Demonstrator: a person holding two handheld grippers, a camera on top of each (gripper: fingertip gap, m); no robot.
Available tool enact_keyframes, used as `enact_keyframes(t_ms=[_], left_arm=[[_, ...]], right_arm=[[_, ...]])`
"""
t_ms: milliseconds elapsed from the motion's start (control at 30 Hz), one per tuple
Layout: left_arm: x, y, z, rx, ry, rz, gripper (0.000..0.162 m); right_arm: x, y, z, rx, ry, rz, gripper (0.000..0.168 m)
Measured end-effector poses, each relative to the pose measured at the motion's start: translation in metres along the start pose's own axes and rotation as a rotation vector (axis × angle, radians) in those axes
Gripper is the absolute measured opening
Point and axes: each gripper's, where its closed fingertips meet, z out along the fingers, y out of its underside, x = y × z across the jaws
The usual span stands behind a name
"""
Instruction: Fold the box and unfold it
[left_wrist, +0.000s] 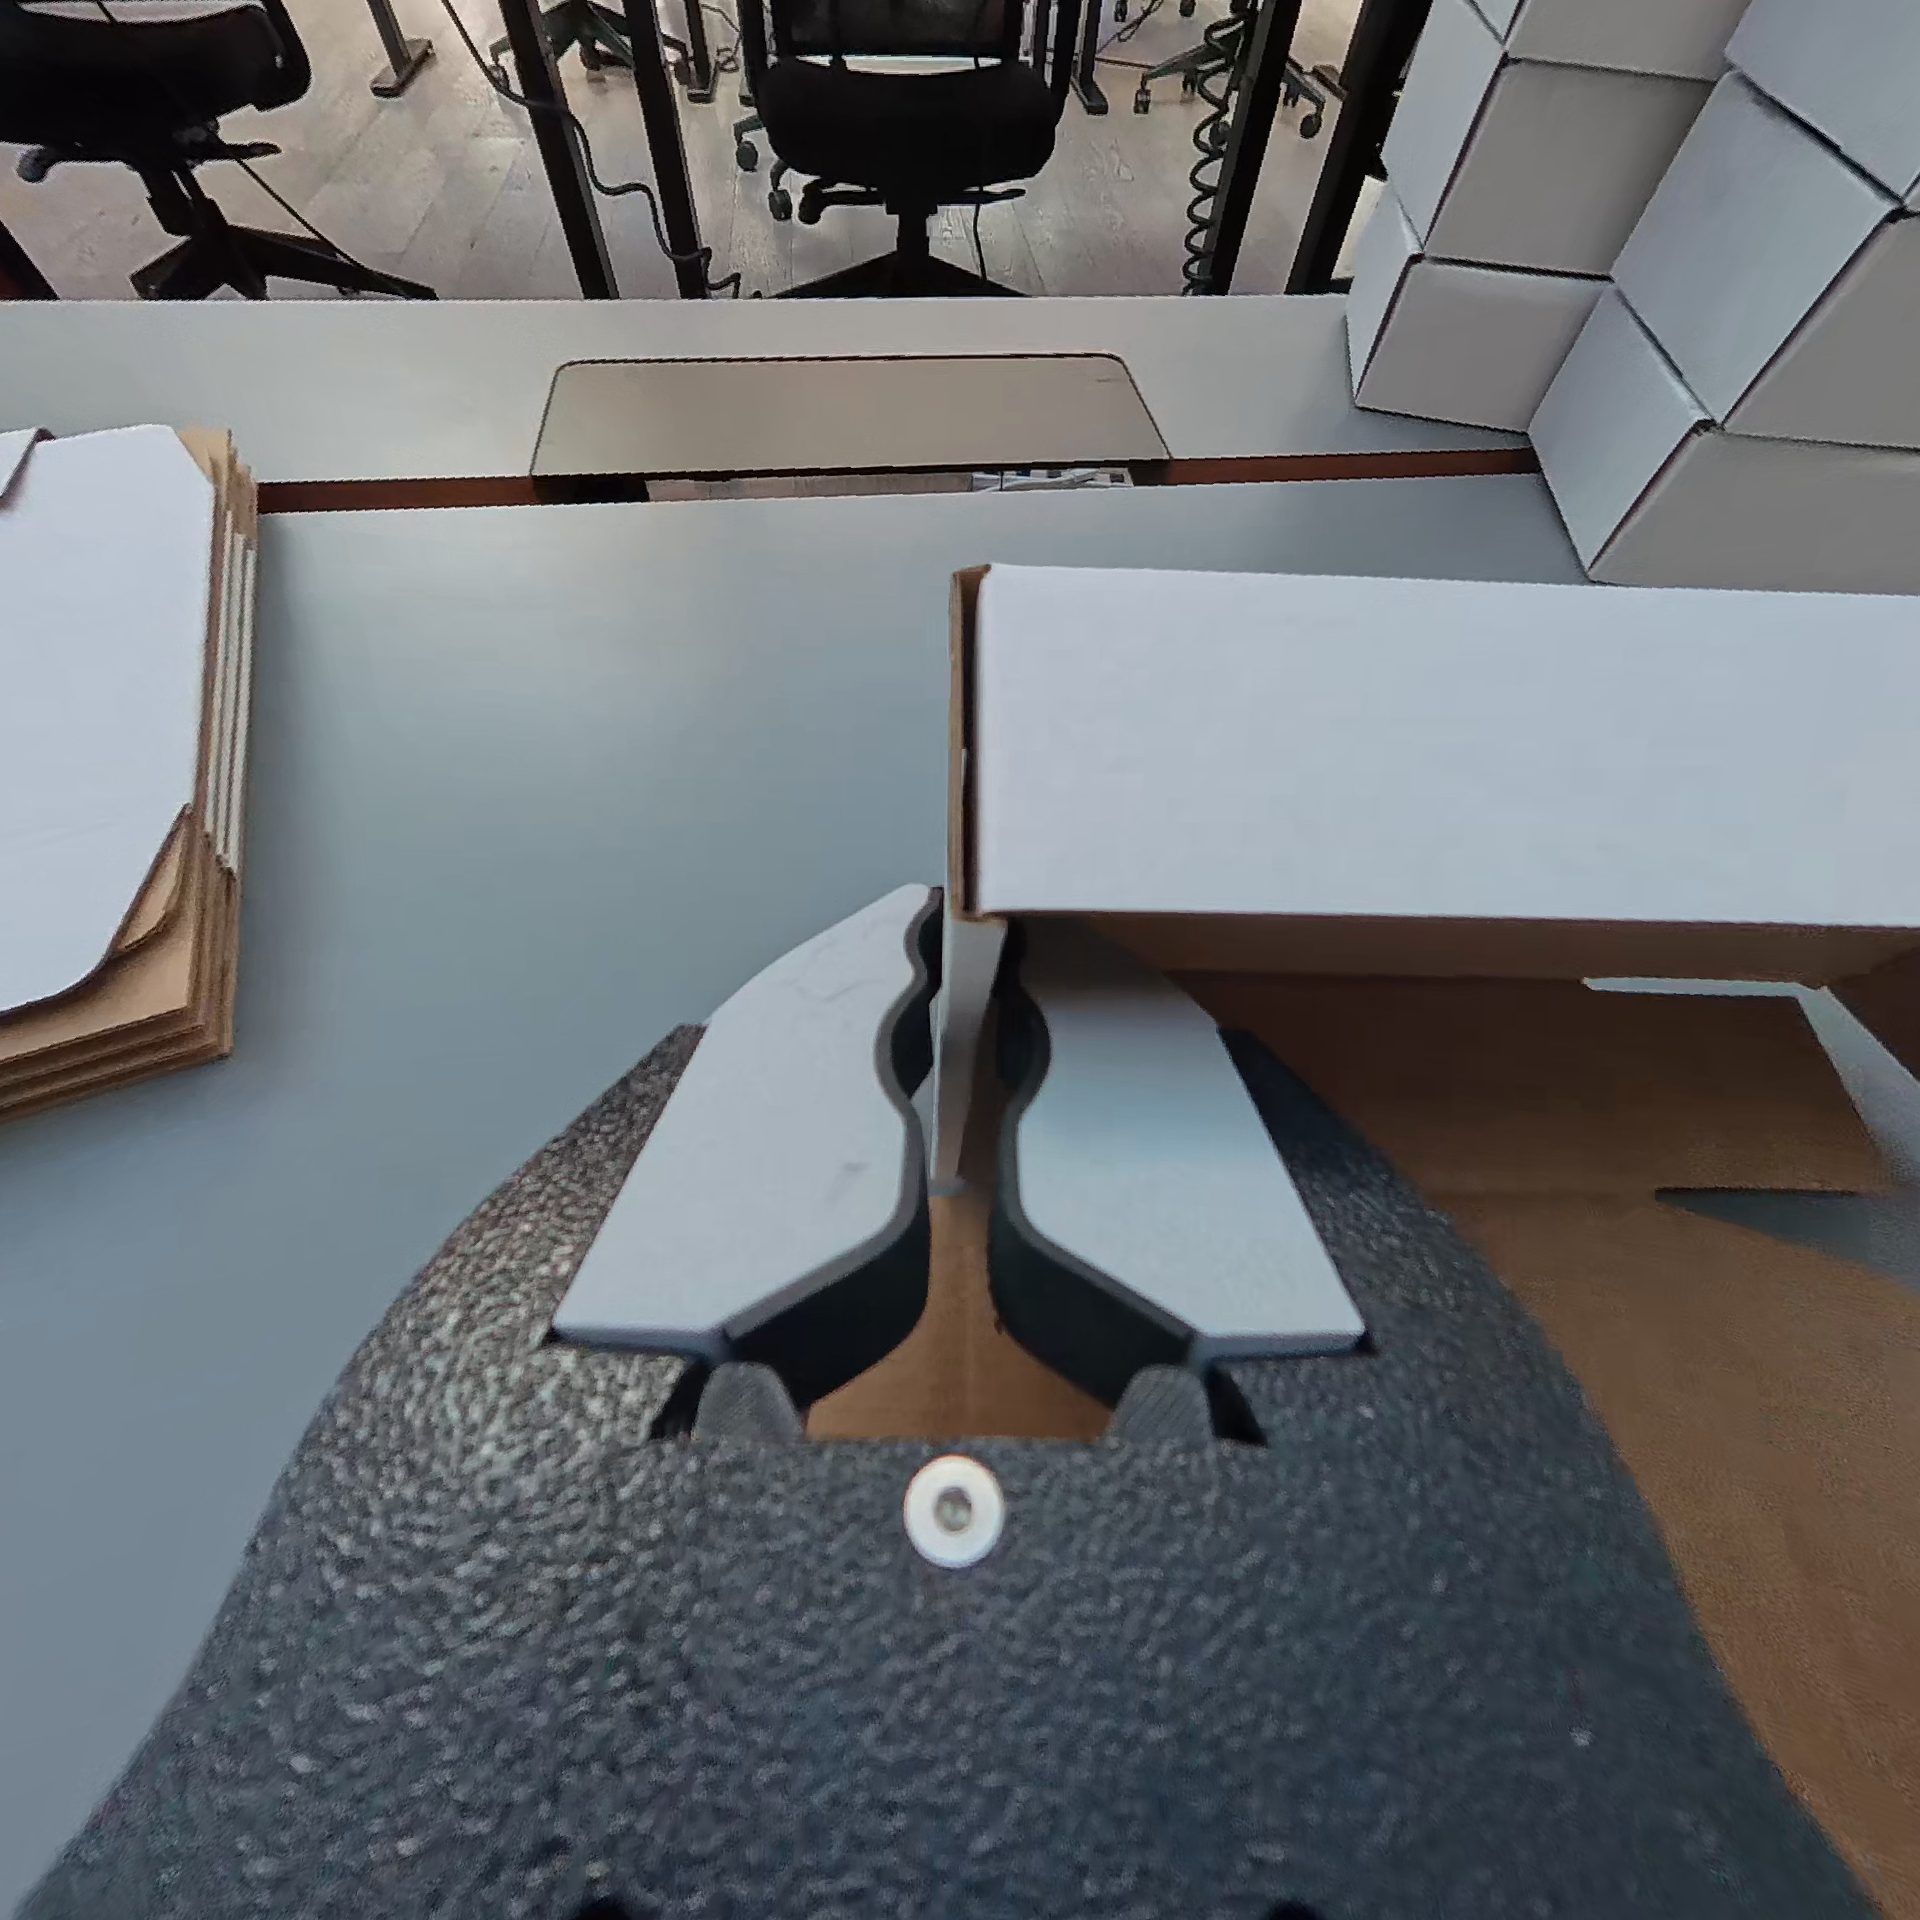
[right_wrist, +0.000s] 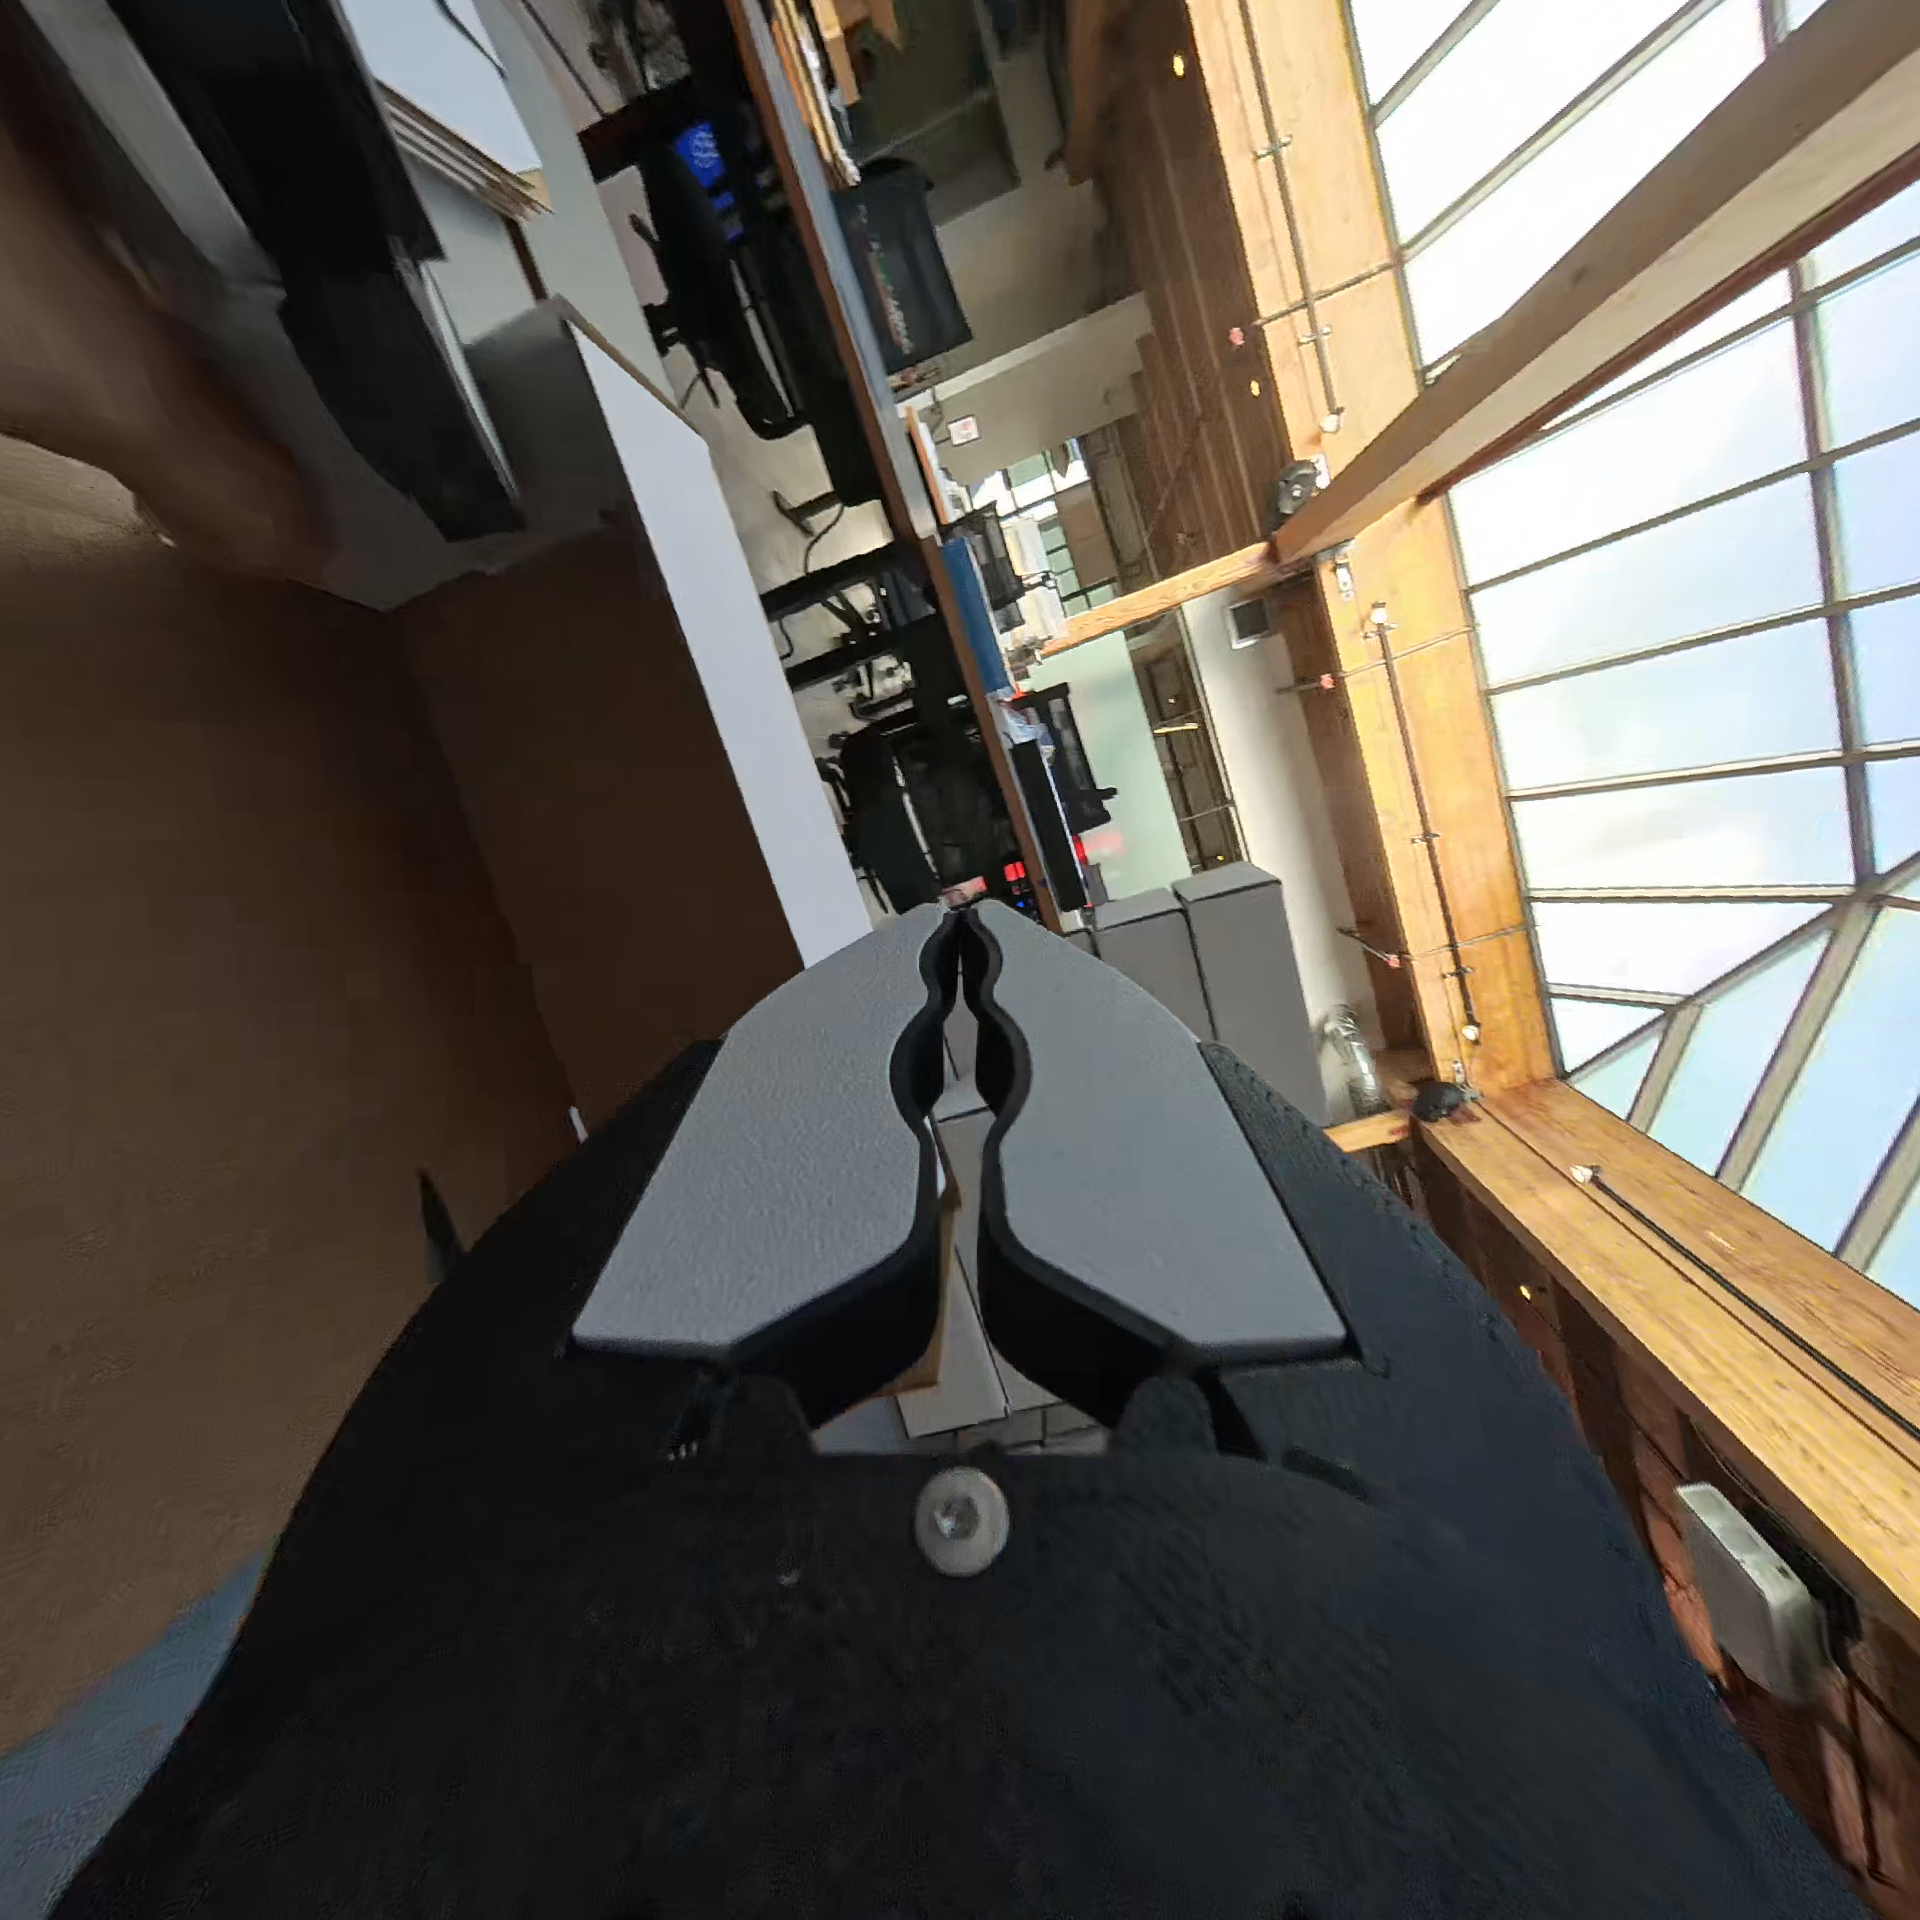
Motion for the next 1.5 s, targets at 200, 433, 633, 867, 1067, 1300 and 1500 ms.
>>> enact_keyframes(t_ms=[200,433,633,867,1067,1300,1500], left_arm=[[-0.011,-0.019,-0.023,0.043,-0.035,-0.042,0.006],[-0.027,-0.041,-0.049,0.096,-0.095,-0.055,0.007],[-0.044,-0.048,-0.062,0.112,-0.130,-0.082,0.007],[-0.047,-0.051,-0.072,0.089,-0.151,0.011,0.007],[-0.038,-0.043,-0.069,0.054,-0.135,0.056,0.006],[-0.041,-0.046,-0.070,0.061,-0.145,0.034,0.006],[-0.043,-0.053,-0.077,0.076,-0.192,0.068,0.005]], right_arm=[[0.027,0.020,-0.003,-0.092,0.045,0.019,0.000],[0.014,0.019,0.011,-0.157,0.015,0.090,0.000],[-0.001,0.004,0.012,-0.143,-0.009,0.188,0.000],[0.004,-0.003,0.012,-0.115,0.075,-0.073,0.000],[0.009,0.023,0.017,-0.242,0.003,0.146,0.000],[-0.017,0.013,0.010,-0.243,-0.085,0.309,0.000],[-0.037,0.009,0.010,-0.279,-0.132,0.523,0.000]])
